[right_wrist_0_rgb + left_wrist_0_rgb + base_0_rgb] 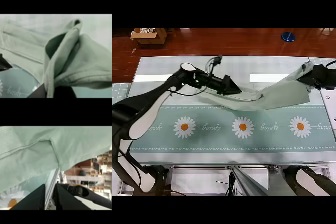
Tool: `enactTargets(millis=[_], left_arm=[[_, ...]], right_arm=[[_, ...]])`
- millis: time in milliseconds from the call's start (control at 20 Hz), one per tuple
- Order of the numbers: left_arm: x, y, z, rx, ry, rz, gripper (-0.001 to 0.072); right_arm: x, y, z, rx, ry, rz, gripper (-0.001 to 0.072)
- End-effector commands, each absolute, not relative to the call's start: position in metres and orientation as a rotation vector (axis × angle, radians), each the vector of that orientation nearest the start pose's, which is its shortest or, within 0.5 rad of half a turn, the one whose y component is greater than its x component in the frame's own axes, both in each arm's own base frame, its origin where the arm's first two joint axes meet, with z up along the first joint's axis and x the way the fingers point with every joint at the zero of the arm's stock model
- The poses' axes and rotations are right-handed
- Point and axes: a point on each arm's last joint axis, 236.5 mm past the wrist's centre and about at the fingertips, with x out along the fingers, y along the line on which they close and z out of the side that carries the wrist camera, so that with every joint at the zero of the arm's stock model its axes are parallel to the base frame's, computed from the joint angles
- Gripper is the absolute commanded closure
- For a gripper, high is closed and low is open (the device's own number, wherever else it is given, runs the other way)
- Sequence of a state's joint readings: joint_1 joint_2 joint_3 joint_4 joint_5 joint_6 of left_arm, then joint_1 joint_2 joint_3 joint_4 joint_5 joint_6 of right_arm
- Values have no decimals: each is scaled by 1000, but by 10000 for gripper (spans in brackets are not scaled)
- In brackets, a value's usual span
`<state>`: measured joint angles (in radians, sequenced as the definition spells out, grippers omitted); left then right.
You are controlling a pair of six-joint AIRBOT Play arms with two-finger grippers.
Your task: Fold the shirts.
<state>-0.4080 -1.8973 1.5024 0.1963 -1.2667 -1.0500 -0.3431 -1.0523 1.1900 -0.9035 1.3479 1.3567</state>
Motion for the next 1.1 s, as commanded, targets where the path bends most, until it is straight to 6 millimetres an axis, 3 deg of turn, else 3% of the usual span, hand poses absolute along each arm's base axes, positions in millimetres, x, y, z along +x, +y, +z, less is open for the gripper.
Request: enactTargets(millis=[0,150,250,550,800,900,1050], left_arm=[[333,-435,3,-705,1379,-1275,529],[318,-454,-16,-683,1412,-1268,532],[309,-466,-23,-676,1421,-1264,669],[281,-505,-61,-667,1465,-1199,682],[240,-545,-71,-786,1531,-1223,682],[244,-550,-66,-820,1503,-1223,684],[295,-534,-52,-862,1394,-1149,685]], right_arm=[[333,19,147,468,1020,236,685],[321,19,149,453,1043,226,685],[315,22,147,454,1071,235,685],[312,28,149,480,1080,254,685],[306,28,157,458,1057,250,685],[304,26,157,445,1056,238,685],[303,28,157,449,1063,245,685]])
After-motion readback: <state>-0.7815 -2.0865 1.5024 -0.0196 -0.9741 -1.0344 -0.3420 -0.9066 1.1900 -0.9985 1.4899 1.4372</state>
